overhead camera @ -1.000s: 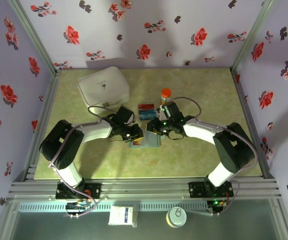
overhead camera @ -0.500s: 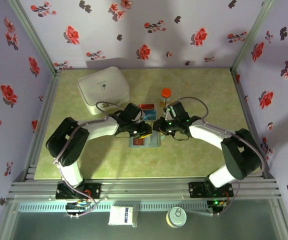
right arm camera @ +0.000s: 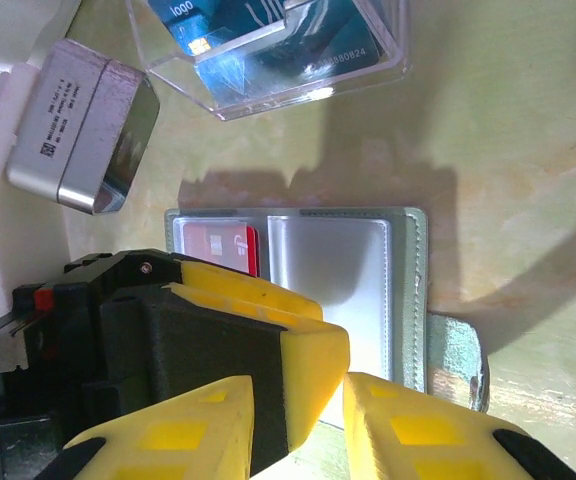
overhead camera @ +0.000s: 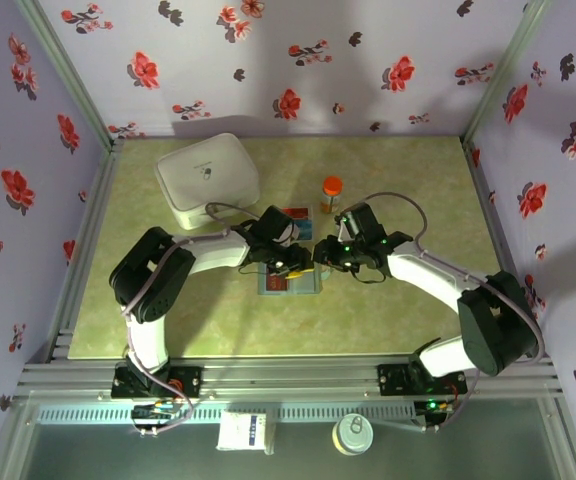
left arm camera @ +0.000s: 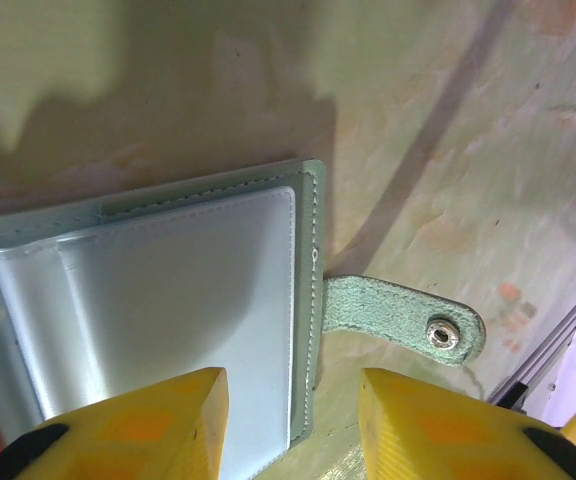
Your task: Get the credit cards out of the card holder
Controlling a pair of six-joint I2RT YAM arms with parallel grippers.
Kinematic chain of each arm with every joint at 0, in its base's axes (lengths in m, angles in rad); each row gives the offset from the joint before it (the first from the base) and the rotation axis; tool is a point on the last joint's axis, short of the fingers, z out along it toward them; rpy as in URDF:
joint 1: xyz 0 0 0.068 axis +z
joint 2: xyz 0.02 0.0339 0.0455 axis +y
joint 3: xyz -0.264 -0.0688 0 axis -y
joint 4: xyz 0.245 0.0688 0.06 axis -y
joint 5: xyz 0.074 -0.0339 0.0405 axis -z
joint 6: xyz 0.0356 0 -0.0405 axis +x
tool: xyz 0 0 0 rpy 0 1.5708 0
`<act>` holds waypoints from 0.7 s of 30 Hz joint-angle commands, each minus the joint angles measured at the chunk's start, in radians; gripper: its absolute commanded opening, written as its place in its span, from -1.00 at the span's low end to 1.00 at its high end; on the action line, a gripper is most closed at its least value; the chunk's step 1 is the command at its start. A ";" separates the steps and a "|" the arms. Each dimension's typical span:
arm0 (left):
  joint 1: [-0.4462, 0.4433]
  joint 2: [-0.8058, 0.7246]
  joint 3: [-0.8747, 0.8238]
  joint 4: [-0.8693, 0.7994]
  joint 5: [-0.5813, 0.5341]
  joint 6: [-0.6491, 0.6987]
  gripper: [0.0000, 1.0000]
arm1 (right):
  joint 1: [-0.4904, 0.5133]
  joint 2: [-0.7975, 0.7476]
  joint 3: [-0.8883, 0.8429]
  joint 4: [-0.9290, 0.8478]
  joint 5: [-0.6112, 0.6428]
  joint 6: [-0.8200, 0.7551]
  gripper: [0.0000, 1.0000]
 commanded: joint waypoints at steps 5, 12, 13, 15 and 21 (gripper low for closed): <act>0.040 -0.070 -0.042 -0.010 0.003 0.016 -0.23 | 0.003 0.060 0.041 0.016 -0.030 -0.001 -0.40; 0.105 -0.161 -0.133 -0.020 -0.013 0.039 -0.30 | 0.052 0.147 0.106 0.029 -0.043 0.005 -0.41; 0.114 -0.169 -0.145 -0.021 -0.015 0.043 -0.32 | 0.061 0.162 0.116 0.029 -0.042 0.006 -0.42; 0.137 -0.191 -0.175 -0.023 -0.016 0.050 -0.36 | 0.080 0.194 0.141 0.029 -0.047 0.009 -0.42; 0.187 -0.235 -0.240 -0.067 -0.043 0.076 -0.51 | 0.129 0.283 0.196 0.036 -0.056 0.020 -0.45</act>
